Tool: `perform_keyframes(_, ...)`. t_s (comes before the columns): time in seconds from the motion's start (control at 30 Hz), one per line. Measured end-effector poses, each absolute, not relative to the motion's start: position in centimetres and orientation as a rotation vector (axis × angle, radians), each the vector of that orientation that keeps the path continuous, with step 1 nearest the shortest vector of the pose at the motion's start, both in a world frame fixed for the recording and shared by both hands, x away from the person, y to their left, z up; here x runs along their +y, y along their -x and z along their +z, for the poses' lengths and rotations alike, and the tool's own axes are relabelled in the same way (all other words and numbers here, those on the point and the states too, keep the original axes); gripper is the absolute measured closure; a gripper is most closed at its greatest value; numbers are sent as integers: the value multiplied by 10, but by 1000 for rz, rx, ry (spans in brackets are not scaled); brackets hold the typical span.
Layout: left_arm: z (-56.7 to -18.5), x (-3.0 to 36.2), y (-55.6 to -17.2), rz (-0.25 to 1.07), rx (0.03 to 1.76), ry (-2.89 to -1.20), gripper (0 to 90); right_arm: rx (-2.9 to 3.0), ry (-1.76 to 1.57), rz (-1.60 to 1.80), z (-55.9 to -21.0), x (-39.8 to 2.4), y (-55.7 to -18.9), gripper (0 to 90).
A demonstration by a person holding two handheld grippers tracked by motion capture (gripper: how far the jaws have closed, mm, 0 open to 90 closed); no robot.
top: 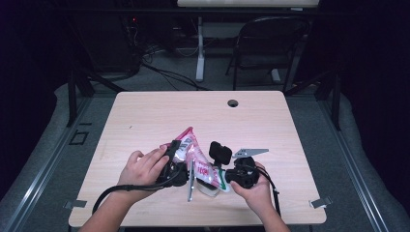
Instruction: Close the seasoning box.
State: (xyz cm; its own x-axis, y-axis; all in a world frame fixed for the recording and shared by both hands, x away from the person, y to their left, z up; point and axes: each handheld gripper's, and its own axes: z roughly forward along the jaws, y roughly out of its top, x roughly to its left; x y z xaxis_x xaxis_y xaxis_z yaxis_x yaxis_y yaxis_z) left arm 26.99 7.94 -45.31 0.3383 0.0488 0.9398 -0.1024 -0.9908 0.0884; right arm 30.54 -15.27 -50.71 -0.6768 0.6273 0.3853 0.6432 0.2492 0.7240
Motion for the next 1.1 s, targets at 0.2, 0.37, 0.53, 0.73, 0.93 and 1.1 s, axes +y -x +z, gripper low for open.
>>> perform_keyframes(0.2,-452,78,-269,1737,-54,-2453,722,-2461,1259,-1456,-507,-152,-305,899)
perform_keyframes(0.37,-451,77,-269,1738,-60,-2450,723,-2463,1259,-1455,-507,-152,-305,899)
perform_keyframes(0.53,-450,77,-269,1742,-66,-2446,725,-2468,1258,-1450,-507,-153,-305,899)
perform_keyframes(0.73,-450,77,-268,1743,-69,-2446,727,-2471,1255,-1450,-508,-152,-305,899)
perform_keyframes(0.93,-450,77,-267,1738,-73,-2449,730,-2471,1256,-1446,-508,-151,-304,899)
perform_keyframes(1.1,-451,76,-266,1736,-82,-2450,731,-2491,1246,-1423,-509,-151,-304,899)
